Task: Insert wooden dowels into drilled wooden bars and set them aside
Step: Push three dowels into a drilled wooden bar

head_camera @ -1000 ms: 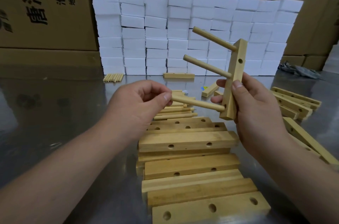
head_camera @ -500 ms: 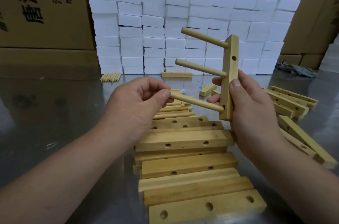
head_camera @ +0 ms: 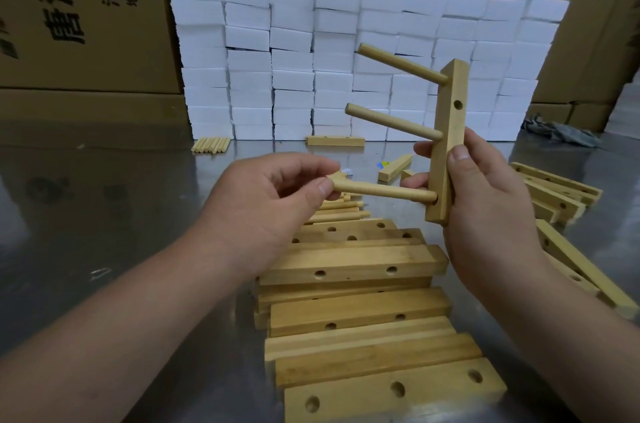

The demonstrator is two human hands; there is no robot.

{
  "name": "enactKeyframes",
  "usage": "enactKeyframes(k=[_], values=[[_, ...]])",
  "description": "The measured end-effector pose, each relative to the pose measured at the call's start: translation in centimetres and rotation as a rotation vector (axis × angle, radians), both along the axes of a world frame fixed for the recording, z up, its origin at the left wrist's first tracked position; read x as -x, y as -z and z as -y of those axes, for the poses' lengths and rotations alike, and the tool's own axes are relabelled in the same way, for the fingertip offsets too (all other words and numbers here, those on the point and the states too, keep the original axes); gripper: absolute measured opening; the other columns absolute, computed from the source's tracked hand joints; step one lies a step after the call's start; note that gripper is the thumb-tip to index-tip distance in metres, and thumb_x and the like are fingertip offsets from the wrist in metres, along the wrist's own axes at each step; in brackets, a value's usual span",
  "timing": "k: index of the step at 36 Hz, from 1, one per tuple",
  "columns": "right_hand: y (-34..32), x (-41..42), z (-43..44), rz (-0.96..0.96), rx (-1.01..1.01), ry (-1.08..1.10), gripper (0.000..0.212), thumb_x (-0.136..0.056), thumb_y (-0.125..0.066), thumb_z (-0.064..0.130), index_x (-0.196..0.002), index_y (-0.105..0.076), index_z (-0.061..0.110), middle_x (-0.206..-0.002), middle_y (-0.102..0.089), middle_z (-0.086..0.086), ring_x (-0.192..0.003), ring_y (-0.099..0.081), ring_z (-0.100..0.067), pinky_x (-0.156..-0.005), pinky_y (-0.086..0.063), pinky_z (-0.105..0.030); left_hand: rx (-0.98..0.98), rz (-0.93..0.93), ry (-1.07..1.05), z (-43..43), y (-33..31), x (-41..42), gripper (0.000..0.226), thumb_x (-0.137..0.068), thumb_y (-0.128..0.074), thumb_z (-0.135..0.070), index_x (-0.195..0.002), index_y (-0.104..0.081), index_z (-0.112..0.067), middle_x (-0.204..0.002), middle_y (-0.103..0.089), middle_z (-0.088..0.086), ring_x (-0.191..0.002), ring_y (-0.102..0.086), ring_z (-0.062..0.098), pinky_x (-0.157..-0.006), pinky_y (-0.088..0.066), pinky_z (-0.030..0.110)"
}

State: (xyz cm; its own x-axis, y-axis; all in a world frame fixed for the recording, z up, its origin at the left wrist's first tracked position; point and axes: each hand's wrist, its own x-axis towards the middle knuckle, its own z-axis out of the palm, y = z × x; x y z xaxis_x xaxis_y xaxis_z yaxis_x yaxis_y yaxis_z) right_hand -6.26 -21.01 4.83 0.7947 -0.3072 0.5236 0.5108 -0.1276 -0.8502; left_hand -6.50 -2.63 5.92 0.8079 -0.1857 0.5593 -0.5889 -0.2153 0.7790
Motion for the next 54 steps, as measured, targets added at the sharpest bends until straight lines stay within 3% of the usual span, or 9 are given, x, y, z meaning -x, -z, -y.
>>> enactKeyframes(k=[7,15,18,24,29,33,36,45,54], values=[[-0.1,0.0,0.1,-0.003,0.0,0.015,0.027,-0.101,-0.033,0.022,-0.109,-0.059,0.024,-0.097,-0.068,0.009,-0.066,-0.067,-0.009,-0.069,-0.056,-0.029,-0.112,0.083,-0.059,0.0,0.3,0.0,0.028,-0.081,-0.064,-0.018,-0.077,-0.065,-0.046,-0.084,-0.067,-0.019,-0.078,-0.062,0.009,-0.068,-0.048,0.014],[-0.1,0.1,0.0,0.009,0.026,0.015,0.029,-0.101,-0.033,0.021,-0.118,-0.056,0.022,-0.1,-0.067,0.009,-0.065,-0.066,-0.007,-0.067,-0.055,-0.026,-0.212,0.184,-0.055,0.1,0.1,0.3,0.029,-0.079,-0.066,-0.02,-0.076,-0.06,-0.048,-0.09,-0.061,-0.023,-0.076,-0.056,-0.001,-0.067,-0.041,0.004],[0.0,0.3,-0.2,0.027,0.057,0.013,0.031,-0.101,-0.032,0.019,-0.124,-0.053,0.02,-0.099,-0.066,0.009,-0.063,-0.066,-0.005,-0.065,-0.054,-0.025,-0.277,0.248,-0.052,-0.1,0.0,0.3,0.03,-0.081,-0.064,-0.021,-0.082,-0.057,-0.05,-0.079,-0.064,-0.012,-0.079,-0.054,0.003,-0.068,-0.042,0.008],[0.0,0.5,-0.3,0.06,0.102,0.002,0.03,-0.101,-0.032,0.02,-0.123,-0.053,0.023,-0.099,-0.065,0.011,-0.067,-0.066,-0.005,-0.069,-0.056,-0.024,-0.371,0.319,-0.055,-0.3,-0.1,0.3,0.021,-0.083,-0.051,-0.031,-0.089,-0.052,-0.05,-0.076,-0.058,-0.013,-0.082,-0.053,0.007,-0.068,-0.042,0.014],[0.1,0.6,-0.4,0.069,0.118,-0.006,0.031,-0.101,-0.032,0.021,-0.125,-0.052,0.022,-0.1,-0.065,0.012,-0.069,-0.066,-0.005,-0.071,-0.055,-0.032,-0.421,0.391,-0.046,-0.3,-0.2,0.4,0.019,-0.088,-0.048,-0.026,-0.099,-0.055,-0.04,-0.075,-0.055,-0.01,-0.079,-0.05,0.007,-0.066,-0.039,0.015],[0.1,0.7,-0.6,0.093,0.117,-0.035,0.031,-0.102,-0.031,0.019,-0.122,-0.054,0.019,-0.098,-0.065,0.01,-0.067,-0.065,-0.004,-0.061,-0.051,-0.021,-0.444,0.411,-0.033,-0.1,-0.3,0.7,0.031,-0.085,-0.044,-0.038,-0.106,-0.064,-0.03,-0.074,-0.052,-0.013,-0.074,-0.049,0.005,-0.061,-0.038,0.014],[0.2,0.6,-0.6,0.106,0.098,-0.054,0.031,-0.102,-0.031,0.018,-0.122,-0.054,0.017,-0.099,-0.065,0.008,-0.067,-0.065,-0.004,-0.064,-0.052,-0.021,-0.456,0.416,-0.036,0.0,-0.3,0.8,0.036,-0.084,-0.044,-0.038,-0.105,-0.068,-0.023,-0.073,-0.051,-0.013,-0.072,-0.047,0.002,-0.059,-0.035,0.011],[0.1,0.4,-0.5,0.124,-0.002,-0.111,0.031,-0.102,-0.031,0.015,-0.124,-0.053,0.015,-0.091,-0.065,0.01,-0.066,-0.063,-0.009,-0.064,-0.052,-0.021,-0.478,0.419,-0.056,0.2,-0.1,0.9,0.027,-0.084,-0.044,-0.038,-0.1,-0.064,-0.032,-0.071,-0.051,-0.009,-0.069,-0.046,0.003,-0.059,-0.036,0.016],[0.4,0.4,-0.6,0.134,0.034,-0.127,0.034,-0.1,-0.032,0.02,-0.128,-0.05,0.014,-0.09,-0.065,0.013,-0.066,-0.063,-0.006,-0.061,-0.051,-0.018,-0.499,0.394,-0.061,0.3,-0.4,1.1,0.035,-0.083,-0.042,-0.04,-0.096,-0.069,-0.023,-0.07,-0.053,-0.009,-0.074,-0.047,0.003,-0.061,-0.035,0.013]])
